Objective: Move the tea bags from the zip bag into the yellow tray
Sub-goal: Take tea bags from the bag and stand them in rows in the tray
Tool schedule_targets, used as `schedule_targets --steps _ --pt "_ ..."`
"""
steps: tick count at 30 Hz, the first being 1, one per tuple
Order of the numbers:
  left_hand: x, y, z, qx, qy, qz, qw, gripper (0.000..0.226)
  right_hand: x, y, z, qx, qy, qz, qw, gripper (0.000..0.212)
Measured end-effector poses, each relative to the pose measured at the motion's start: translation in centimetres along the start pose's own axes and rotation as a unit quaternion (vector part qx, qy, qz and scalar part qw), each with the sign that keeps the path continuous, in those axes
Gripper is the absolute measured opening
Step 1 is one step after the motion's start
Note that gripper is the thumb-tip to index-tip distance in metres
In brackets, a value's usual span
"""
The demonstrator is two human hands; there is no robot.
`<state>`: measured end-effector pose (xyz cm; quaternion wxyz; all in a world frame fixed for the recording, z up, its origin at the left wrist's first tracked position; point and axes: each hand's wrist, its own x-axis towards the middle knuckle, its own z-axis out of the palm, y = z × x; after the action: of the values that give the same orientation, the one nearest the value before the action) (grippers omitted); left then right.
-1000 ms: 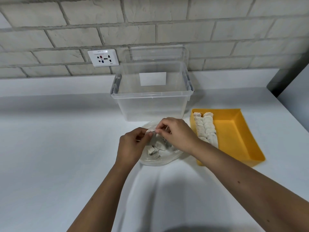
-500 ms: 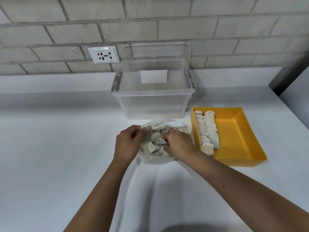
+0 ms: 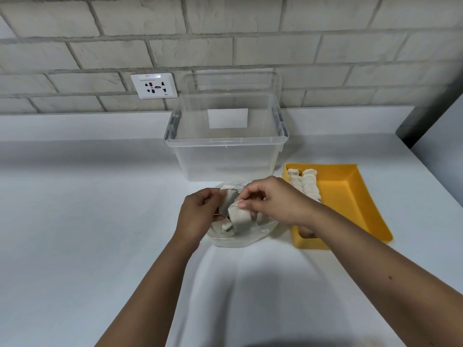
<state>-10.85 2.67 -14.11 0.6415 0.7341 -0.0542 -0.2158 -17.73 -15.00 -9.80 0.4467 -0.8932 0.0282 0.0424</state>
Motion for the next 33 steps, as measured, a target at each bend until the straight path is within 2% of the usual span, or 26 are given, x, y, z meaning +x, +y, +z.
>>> schedule_targets --steps 5,8,11,15,19,22,24,26,28,31,33 --pt "-0.8 0.3 0.9 -0.045 -0.009 -0.036 0.998 0.019 1.2 0.8 1.1 0.037 0.091 0.033 0.995 0.007" --pt "-1.1 0.3 0.8 -0.048 -0.010 -0.041 0.998 0.024 1.7 1.2 1.7 0.044 0.112 0.052 0.991 0.009" --pt "-1.2 -0.1 0.5 -0.009 -0.023 -0.016 1.000 0.013 2.1 1.3 2.2 0.090 0.115 0.072 0.987 0.011" --pt "-0.4 -0.9 -0.5 0.071 0.072 0.023 0.995 0.007 2.6 2.1 3.2 0.161 0.136 0.104 0.972 0.013" --pt "0.0 -0.8 -1.3 0.068 0.123 0.025 0.990 0.008 2.8 4.1 4.8 0.018 0.121 0.112 0.986 0.010" --pt "0.1 -0.9 -1.5 0.053 0.130 0.020 0.990 0.008 2.9 4.5 6.3 -0.119 0.078 0.117 0.983 0.027" --pt "0.1 -0.9 -1.5 0.052 0.132 0.018 0.990 0.009 3.0 4.4 7.0 -0.156 0.089 0.127 0.976 0.041" --pt "0.1 -0.9 -1.4 0.054 0.129 0.017 0.990 0.009 3.1 4.3 7.3 -0.177 0.106 0.133 0.970 0.045" --pt "0.1 -0.9 -1.4 0.057 0.128 0.016 0.990 0.010 3.2 4.2 7.3 -0.184 0.112 0.131 0.968 0.037" --pt "0.1 -0.9 -1.7 0.059 0.126 0.010 0.990 0.010 2.7 4.5 6.8 -0.162 0.135 0.108 0.971 0.013" --pt "0.0 -0.9 -1.7 0.056 0.123 0.003 0.991 0.010 2.1 4.8 6.2 -0.132 0.163 0.096 0.973 0.008"
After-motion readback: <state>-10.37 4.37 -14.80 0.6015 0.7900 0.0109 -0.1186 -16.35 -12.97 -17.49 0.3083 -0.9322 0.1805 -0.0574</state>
